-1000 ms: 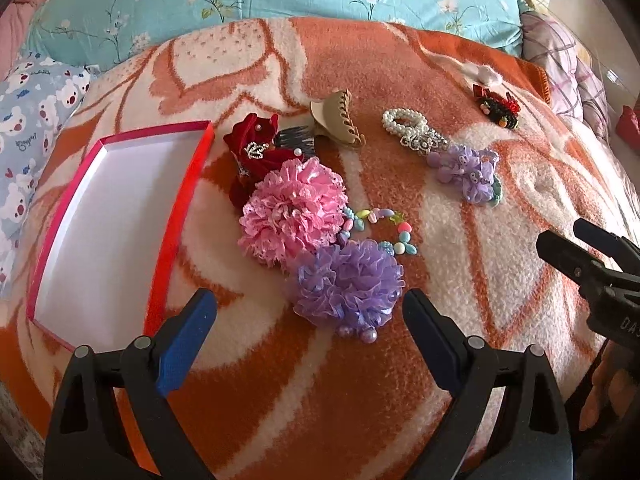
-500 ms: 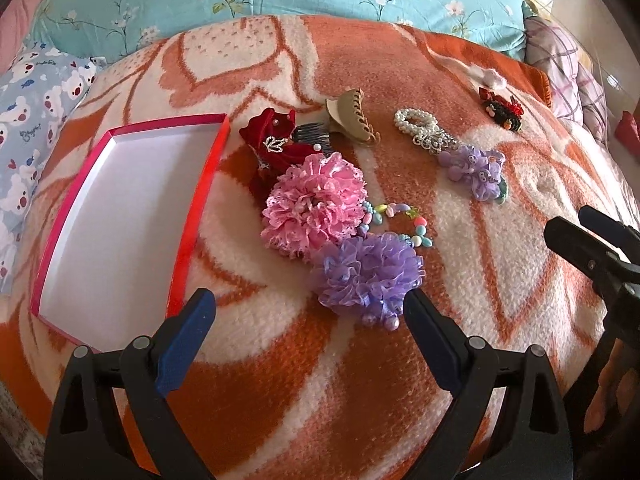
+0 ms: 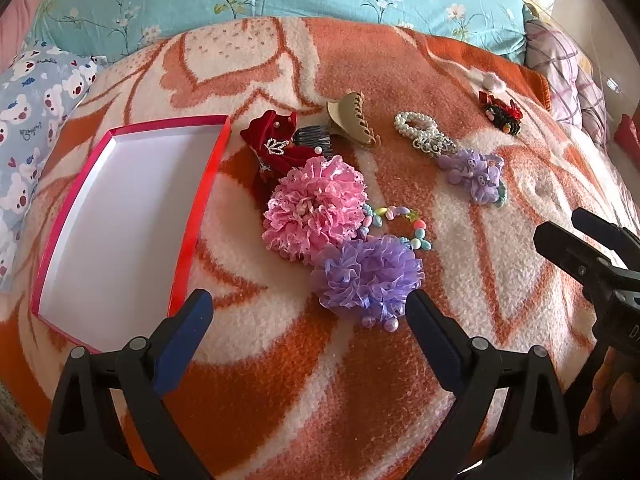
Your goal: Organize jewelry
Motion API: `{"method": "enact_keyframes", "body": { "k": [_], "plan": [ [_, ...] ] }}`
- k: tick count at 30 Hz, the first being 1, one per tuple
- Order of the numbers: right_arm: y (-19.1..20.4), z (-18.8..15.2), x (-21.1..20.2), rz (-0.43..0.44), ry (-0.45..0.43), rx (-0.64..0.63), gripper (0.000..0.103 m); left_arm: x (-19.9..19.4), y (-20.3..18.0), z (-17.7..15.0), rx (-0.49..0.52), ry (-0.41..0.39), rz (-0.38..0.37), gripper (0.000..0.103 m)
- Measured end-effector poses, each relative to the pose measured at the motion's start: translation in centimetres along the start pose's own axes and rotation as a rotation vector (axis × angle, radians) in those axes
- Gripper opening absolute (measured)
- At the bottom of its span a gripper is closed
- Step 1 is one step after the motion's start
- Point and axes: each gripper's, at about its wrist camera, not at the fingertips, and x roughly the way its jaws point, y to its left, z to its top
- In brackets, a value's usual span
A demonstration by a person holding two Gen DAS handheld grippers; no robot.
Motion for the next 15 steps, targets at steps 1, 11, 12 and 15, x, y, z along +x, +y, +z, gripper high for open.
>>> {"method": "enact_keyframes", "body": {
  "k": [1, 11, 12, 15],
  "plan": [
    [-0.01, -0.01, 0.01, -0.001, 0.002, 0.001, 0.097, 0.0, -0.06, 0.02, 0.001, 0.001, -0.001, 0.098],
    [-0.7, 0.06, -0.19, 0.006, 0.001, 0.013, 0.096, 0.07, -0.77, 0.05, 0.016, 0.006, -0.001, 0.098],
    [-0.75, 0.1, -0.23, 0.005, -0.001, 0.014, 0.096, 0.07, -0.81, 0.07, 0.017, 0.007, -0.001, 0.098],
    [-0.85, 0.25, -0.44, 0.001, -0.008, 0.014, 0.096, -0.03, -0.88, 0.12, 0.02, 0.006, -0.001, 0.098]
  ]
}}
